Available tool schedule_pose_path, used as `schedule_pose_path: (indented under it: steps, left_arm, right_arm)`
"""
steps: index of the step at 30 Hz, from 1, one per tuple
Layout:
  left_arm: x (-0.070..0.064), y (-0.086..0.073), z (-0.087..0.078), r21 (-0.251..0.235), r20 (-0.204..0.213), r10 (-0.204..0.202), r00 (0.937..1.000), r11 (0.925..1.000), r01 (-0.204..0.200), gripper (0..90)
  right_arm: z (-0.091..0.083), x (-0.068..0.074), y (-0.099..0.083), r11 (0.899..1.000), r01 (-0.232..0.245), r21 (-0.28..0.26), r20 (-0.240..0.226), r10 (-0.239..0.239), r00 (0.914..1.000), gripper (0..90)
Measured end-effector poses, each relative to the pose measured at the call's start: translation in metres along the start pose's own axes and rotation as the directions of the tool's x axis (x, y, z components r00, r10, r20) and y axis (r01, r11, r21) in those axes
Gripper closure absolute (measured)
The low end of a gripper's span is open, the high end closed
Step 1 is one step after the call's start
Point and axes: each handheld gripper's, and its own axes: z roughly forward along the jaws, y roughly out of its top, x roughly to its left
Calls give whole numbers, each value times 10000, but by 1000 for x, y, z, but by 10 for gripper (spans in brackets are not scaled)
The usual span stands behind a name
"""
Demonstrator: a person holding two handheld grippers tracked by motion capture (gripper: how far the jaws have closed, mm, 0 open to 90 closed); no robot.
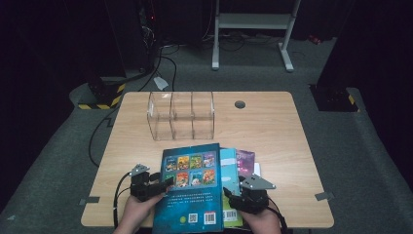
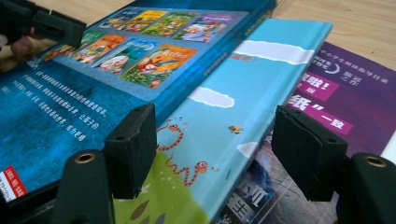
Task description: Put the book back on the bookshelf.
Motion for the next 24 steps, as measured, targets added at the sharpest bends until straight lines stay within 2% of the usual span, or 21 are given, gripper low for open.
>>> schedule_pose_path:
  steps: [3,4,6,10,12,15,18,19,20,21,24]
  left_arm:
    - [-3,0,1,-53,-61,145,9999,9999,-145,310]
    - [-6,1,0,-110,-279,332,9991,9994,-336,316]
    - [-7,1,1,-138,-319,338,9989,9993,-342,331]
    - [-9,2,2,-115,-213,387,9990,9992,-389,354]
    - [-12,3,3,-93,-194,588,9981,9982,-590,354]
    - [-19,4,6,-85,14,746,9972,9972,-746,355]
    - [-28,5,9,-71,226,893,9958,9960,-891,359]
    - [-35,5,11,-63,423,985,9942,9951,-983,364]
    - [-35,5,11,-63,423,985,9942,9951,-983,367]
    - [-39,6,13,-107,483,1174,9919,9931,-1170,367]
    - [-50,10,19,-38,737,1339,9882,9910,-1340,374]
  right_arm:
    - [-1,2,0,10000,0,-56,-59,0,10000,303]
    - [-1,3,0,10000,12,-66,-35,-12,10000,302]
    - [-2,4,0,9999,66,-89,2,-66,10000,302]
    - [-3,5,-1,9999,58,-147,19,-58,10000,303]
    - [-5,5,-1,9999,-5,-144,11,5,10000,302]
    - [-5,4,-2,9999,47,-131,65,-46,10000,302]
    - [-6,4,-3,9998,-126,-159,22,126,9999,302]
    - [-6,4,-4,9997,-146,-185,23,147,9999,301]
    - [-6,4,-4,9997,-146,-185,23,147,9999,301]
    - [-7,3,-4,9997,-146,-174,39,147,9999,300]
    - [-9,1,-5,9992,-340,-220,182,344,9992,276]
